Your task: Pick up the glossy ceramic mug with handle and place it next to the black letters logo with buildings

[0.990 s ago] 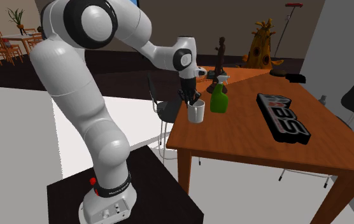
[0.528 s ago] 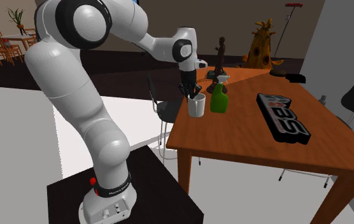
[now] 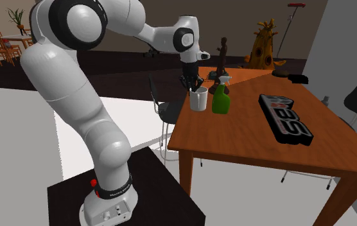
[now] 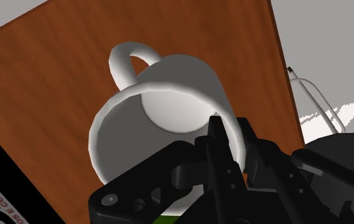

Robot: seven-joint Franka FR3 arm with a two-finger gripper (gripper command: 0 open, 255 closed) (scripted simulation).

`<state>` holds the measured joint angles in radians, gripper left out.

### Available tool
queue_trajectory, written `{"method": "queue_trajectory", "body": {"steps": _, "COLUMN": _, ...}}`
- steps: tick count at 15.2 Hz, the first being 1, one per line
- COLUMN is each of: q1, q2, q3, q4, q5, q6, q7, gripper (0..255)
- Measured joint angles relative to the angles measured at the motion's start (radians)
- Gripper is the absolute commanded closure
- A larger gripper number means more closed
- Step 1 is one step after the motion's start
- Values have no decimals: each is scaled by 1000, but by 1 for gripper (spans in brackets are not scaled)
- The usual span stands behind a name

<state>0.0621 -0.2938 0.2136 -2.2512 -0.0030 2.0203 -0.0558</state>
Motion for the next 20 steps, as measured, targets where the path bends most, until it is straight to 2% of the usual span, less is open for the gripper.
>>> {"method": "queue_trajectory", "body": {"steps": 7, "q1": -5, "q2": -8, "q3": -10, "q4": 76, "q5": 0, "q6": -83, "q7": -16, "gripper": 255}}
{"method": "queue_trajectory", "body": {"steps": 15, "q1": -78, "q2": 119, "q3": -109, "q4": 207, "q5": -34, "q6": -84, "q7": -169, "gripper": 255}}
{"method": "queue_trajectory", "body": {"steps": 20, "q1": -122, "q2": 231, "q3": -161, "q4": 336, "q5": -42, "q6": -97, "q7": -261, "gripper": 255}}
